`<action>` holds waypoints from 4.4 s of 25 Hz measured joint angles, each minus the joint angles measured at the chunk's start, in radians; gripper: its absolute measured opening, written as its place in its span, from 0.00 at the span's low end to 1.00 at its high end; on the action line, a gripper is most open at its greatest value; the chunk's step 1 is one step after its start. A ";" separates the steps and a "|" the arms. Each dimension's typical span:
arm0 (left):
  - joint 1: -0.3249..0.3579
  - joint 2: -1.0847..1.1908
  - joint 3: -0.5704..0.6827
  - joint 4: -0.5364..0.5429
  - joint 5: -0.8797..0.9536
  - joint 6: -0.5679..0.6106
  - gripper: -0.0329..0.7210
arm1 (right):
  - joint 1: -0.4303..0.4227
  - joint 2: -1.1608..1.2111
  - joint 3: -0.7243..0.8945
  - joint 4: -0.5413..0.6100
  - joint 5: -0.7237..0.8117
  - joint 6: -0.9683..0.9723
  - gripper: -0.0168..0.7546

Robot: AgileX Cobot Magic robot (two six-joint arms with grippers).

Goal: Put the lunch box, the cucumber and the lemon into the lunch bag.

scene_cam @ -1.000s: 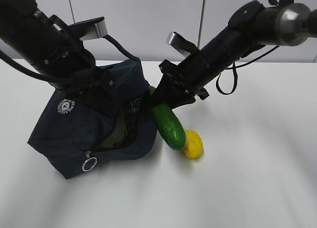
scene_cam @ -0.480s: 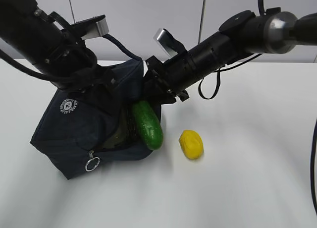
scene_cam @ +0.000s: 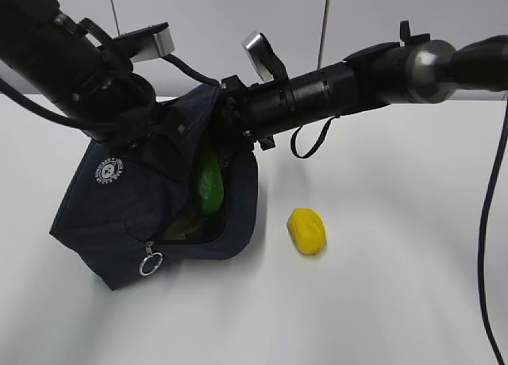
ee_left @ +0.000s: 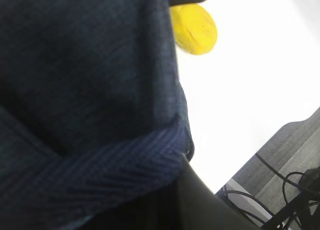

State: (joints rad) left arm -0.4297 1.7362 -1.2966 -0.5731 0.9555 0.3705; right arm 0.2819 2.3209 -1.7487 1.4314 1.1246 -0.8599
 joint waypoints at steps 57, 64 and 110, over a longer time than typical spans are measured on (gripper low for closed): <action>0.000 0.000 0.000 -0.003 0.023 0.000 0.03 | -0.213 -0.181 -0.004 -0.760 0.079 0.314 0.66; 0.000 0.000 0.000 -0.001 0.025 0.000 0.03 | -0.130 -0.240 -0.004 -0.962 0.090 0.453 0.66; 0.000 0.000 0.000 0.016 0.041 0.002 0.03 | 0.016 -0.307 0.446 -0.940 -0.407 0.488 0.59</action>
State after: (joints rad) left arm -0.4297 1.7362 -1.2966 -0.5569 0.9964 0.3726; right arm 0.2975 2.0138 -1.3030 0.4911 0.7175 -0.3720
